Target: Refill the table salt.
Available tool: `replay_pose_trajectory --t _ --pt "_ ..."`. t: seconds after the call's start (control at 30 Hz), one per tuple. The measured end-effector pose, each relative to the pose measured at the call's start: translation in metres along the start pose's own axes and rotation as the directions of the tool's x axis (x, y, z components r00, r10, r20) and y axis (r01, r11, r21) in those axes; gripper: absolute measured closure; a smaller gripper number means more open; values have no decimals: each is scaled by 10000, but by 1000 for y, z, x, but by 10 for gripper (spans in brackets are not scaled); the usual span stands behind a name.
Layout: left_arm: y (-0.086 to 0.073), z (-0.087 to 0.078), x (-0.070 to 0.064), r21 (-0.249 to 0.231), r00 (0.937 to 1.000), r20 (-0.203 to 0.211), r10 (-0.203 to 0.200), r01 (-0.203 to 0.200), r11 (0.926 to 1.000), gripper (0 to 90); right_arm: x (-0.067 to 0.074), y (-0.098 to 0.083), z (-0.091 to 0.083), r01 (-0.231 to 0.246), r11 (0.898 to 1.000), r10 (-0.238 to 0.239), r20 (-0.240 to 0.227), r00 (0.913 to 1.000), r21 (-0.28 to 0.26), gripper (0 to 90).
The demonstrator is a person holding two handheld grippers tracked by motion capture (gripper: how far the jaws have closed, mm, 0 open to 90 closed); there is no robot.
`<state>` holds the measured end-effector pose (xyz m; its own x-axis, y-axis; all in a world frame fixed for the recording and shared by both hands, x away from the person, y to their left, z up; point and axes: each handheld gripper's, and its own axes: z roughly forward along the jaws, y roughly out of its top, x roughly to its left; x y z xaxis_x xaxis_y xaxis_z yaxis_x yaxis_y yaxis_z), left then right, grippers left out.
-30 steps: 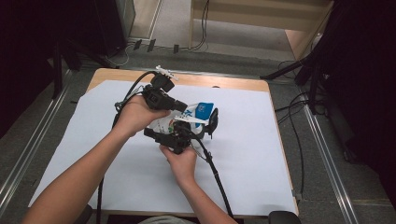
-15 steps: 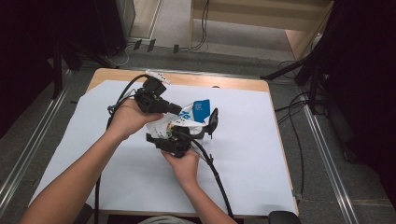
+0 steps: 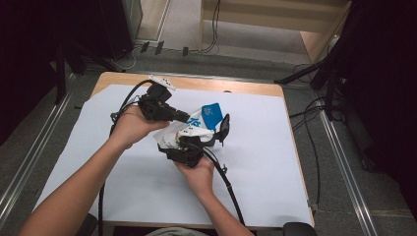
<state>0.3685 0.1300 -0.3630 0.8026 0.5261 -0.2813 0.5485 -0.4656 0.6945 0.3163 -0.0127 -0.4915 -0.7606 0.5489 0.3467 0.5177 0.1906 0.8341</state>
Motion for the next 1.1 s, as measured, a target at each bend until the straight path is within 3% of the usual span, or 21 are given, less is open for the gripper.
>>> replay_pose_trajectory --t 0.27,0.33,0.43,0.57,0.73,1.1 --pt "6 11 3 144 10000 72 -10 9 9999 765 -1 2 0 45 9999 -45 -42 10000 117 644" --pt "6 14 4 123 9996 260 -116 112 9999 760 1 3 1 188 9996 -188 -6 9998 209 644" --pt "6 17 2 204 9999 121 102 -105 9997 820 2 3 1 217 9995 -215 -104 9997 239 644" --pt "5 11 3 -31 9997 170 187 -186 9998 895 0 2 -1 85 9998 -82 -157 9998 183 639" --pt "2 -1 2 -351 9992 307 250 -239 9991 899 1 1 -5 90 9999 -90 -57 9999 98 620" --pt "1 -6 1 -457 9988 223 430 -420 9981 899 -3 -1 -8 76 9999 -77 173 9998 85 595"
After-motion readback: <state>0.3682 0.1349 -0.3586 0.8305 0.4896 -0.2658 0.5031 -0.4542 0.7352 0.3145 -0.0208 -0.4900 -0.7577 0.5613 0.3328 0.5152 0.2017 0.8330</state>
